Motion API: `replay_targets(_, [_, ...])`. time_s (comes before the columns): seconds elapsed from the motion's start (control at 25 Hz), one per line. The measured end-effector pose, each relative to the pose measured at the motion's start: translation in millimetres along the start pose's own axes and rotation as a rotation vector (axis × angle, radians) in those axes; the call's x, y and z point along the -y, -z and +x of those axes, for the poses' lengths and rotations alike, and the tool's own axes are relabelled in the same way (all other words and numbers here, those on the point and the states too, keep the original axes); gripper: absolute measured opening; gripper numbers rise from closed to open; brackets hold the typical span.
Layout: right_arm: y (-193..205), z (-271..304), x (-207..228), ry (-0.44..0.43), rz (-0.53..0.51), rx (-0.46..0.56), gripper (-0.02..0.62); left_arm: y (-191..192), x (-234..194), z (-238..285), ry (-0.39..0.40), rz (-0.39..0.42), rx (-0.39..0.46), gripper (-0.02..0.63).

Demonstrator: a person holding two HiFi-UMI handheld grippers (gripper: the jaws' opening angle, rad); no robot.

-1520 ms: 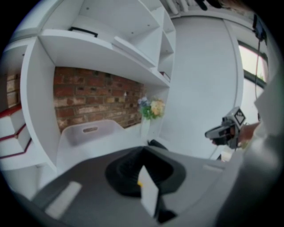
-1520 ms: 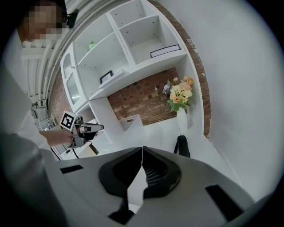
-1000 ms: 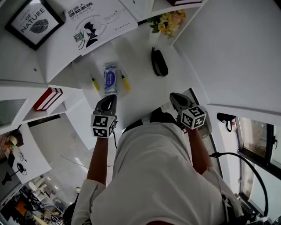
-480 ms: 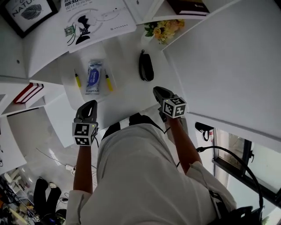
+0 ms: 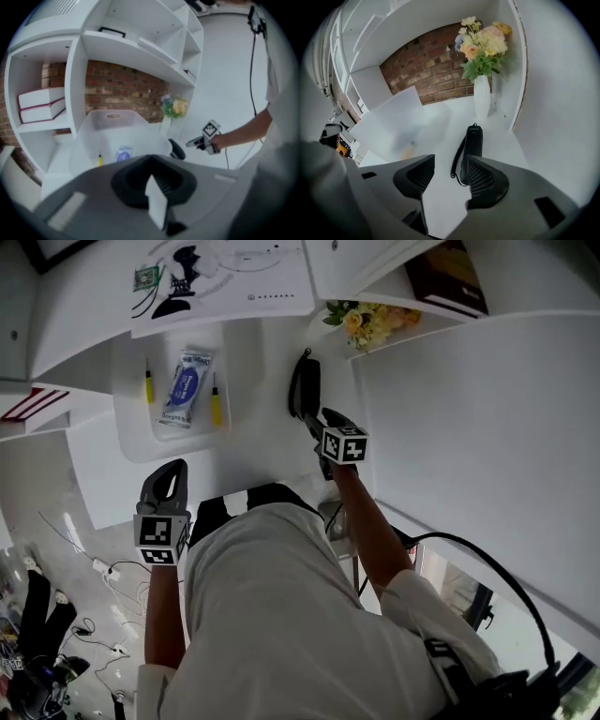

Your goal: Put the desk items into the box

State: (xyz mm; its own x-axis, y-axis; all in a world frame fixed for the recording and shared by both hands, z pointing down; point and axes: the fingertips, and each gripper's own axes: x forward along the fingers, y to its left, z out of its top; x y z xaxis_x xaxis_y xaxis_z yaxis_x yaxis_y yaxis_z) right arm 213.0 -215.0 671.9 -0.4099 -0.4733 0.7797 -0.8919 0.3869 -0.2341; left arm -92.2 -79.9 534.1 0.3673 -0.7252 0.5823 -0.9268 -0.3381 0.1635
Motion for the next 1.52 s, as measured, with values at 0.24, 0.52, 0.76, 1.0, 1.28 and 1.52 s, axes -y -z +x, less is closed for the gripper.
replay_targets(0.24, [7,47,23,0.036,-0.030,-0.107,0.224,10,6,-2,-0.058,-0.050,-0.006,0.003])
replay_targets(0.52, [6,95,58,0.133,-0.047,-0.200,0.262,34,9,-3,-0.117,-0.104,-0.046,0.003])
replay_targets(0.76, [12,118,64,0.161,-0.063,-0.270,0.276,50,13,-8,-0.167,-0.151,-0.074,0.003])
replay_targets(1.0, [22,135,70,0.208,0.008,-0.326,0.278,52,11,-9,-0.210,-0.177,-0.062,0.003])
replay_targets(1.28, [25,135,75,0.170,0.024,-0.304,0.272,65,16,-8,-0.231,-0.210,-0.078,0.003])
replay_targets(1.52, [29,122,73,-0.024,0.134,-0.326,0.264,61,27,-3,-0.223,-0.189,-0.069,0.003])
